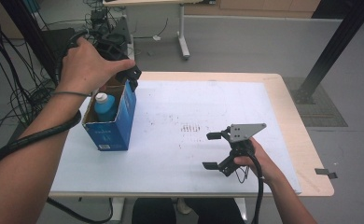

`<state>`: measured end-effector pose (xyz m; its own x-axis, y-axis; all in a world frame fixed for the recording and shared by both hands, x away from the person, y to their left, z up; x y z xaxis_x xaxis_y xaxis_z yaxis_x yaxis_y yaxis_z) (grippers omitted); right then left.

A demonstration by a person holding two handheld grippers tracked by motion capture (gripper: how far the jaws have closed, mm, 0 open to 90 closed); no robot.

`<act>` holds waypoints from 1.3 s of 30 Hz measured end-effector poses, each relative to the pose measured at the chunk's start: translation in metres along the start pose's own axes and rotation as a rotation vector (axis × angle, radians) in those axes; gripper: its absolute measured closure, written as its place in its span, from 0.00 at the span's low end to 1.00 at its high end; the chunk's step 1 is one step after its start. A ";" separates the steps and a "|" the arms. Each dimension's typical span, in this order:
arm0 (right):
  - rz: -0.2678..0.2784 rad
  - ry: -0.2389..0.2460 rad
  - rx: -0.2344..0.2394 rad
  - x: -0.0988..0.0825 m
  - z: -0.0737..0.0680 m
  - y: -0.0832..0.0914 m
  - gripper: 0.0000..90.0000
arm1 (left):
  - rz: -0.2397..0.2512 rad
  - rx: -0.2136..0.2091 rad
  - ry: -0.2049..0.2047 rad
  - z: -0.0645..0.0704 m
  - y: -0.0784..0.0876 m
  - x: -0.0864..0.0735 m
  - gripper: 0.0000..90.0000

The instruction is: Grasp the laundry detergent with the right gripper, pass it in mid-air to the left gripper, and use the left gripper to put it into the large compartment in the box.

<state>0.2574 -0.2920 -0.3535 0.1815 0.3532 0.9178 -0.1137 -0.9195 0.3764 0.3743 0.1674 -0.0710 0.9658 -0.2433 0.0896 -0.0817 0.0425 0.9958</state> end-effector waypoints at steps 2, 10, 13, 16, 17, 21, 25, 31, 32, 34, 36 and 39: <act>-0.002 0.000 0.000 0.000 0.000 0.000 0.01 | 0.002 -0.006 -0.019 0.005 0.000 0.000 0.10; -0.001 0.000 -0.007 0.001 -0.001 0.000 0.01 | -0.014 -0.032 -0.076 0.022 -0.006 0.003 0.08; -0.004 -0.003 -0.008 0.001 -0.001 0.000 0.01 | -0.014 -0.039 -0.099 0.031 -0.009 0.002 0.07; -0.005 -0.006 -0.014 0.000 -0.001 0.000 0.01 | -0.016 -0.052 -0.118 0.037 -0.014 0.002 0.06; -0.004 -0.008 -0.015 0.000 -0.001 0.000 0.01 | -0.018 -0.055 -0.120 0.040 -0.016 0.001 0.06; -0.007 -0.008 -0.020 -0.001 -0.002 0.002 0.01 | -0.024 -0.059 -0.145 0.053 -0.027 -0.001 0.06; -0.007 -0.010 -0.022 -0.002 -0.003 0.003 0.01 | -0.025 -0.076 -0.171 0.063 -0.039 -0.002 0.06; -0.010 -0.014 -0.024 -0.003 -0.004 0.003 0.01 | -0.034 -0.087 -0.195 0.075 -0.063 -0.002 0.06; -0.008 -0.014 -0.023 -0.003 -0.004 0.004 0.01 | -0.039 -0.089 -0.196 0.077 -0.067 -0.002 0.06; -0.012 -0.019 -0.024 -0.003 -0.004 0.003 0.01 | -0.038 -0.090 -0.203 0.081 -0.075 -0.003 0.06; -0.013 -0.019 -0.024 -0.003 -0.004 0.003 0.01 | -0.044 -0.095 -0.217 0.085 -0.081 -0.003 0.06; -0.010 -0.019 -0.023 -0.004 -0.004 0.003 0.01 | -0.053 -0.096 -0.220 0.090 -0.089 -0.003 0.06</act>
<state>0.2523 -0.2951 -0.3557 0.2015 0.3592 0.9112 -0.1343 -0.9114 0.3890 0.3563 0.0773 -0.1578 0.8903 -0.4526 0.0497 0.0018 0.1128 0.9936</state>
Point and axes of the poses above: each handheld gripper's, and its own axes: y roughly backward along the jaws, x roughly out of its top, z roughly to its right, the point moved 2 cm from there along -y, roughly forward along the jaws, and after that the axes turned 2 degrees about y, right-handed, at the moved point
